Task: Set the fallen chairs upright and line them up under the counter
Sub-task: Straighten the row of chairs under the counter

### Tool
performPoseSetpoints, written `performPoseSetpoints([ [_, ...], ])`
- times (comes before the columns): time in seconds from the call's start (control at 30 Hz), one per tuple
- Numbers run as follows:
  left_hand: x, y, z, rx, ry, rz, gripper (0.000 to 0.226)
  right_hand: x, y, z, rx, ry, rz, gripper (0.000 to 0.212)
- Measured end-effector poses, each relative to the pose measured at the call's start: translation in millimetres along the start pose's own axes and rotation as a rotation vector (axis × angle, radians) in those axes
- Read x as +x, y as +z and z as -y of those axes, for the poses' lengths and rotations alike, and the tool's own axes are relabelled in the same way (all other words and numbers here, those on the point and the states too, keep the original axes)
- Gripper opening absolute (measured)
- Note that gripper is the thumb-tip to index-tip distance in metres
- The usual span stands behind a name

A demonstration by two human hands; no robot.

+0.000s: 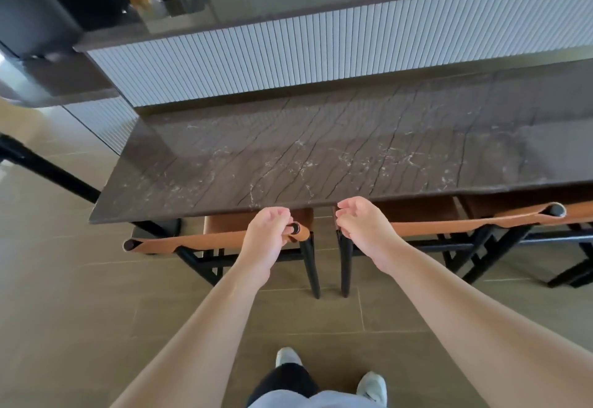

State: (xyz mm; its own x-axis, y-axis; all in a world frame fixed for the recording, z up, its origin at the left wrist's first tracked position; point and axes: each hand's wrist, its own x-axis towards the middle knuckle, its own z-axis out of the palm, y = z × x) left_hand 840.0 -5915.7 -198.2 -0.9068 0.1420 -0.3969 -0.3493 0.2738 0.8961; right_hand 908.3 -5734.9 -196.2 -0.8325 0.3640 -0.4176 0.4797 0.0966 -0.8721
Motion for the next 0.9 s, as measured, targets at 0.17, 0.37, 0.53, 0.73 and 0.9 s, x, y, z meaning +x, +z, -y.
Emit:
performPoseSetpoints([
  [0.17,8,4,8,0.135,0.011,-0.009,0.015,13,-3,-8,-0.078,0.008,0.02,0.03],
  [0.37,37,23,10,0.269,0.026,0.025,0.019,32,-14,-8,-0.161,0.013,-0.001,0.032],
  [0.53,66,28,16,0.429,0.044,0.098,0.022,55,-20,-2,-0.287,0.009,-0.039,0.036],
  [0.73,76,21,48,0.895,0.316,0.172,0.022,70,-2,-19,-0.908,-0.057,0.103,0.032],
  [0.9,82,21,60,1.176,0.556,0.225,0.028,70,10,-38,-1.246,-0.15,0.073,0.026],
])
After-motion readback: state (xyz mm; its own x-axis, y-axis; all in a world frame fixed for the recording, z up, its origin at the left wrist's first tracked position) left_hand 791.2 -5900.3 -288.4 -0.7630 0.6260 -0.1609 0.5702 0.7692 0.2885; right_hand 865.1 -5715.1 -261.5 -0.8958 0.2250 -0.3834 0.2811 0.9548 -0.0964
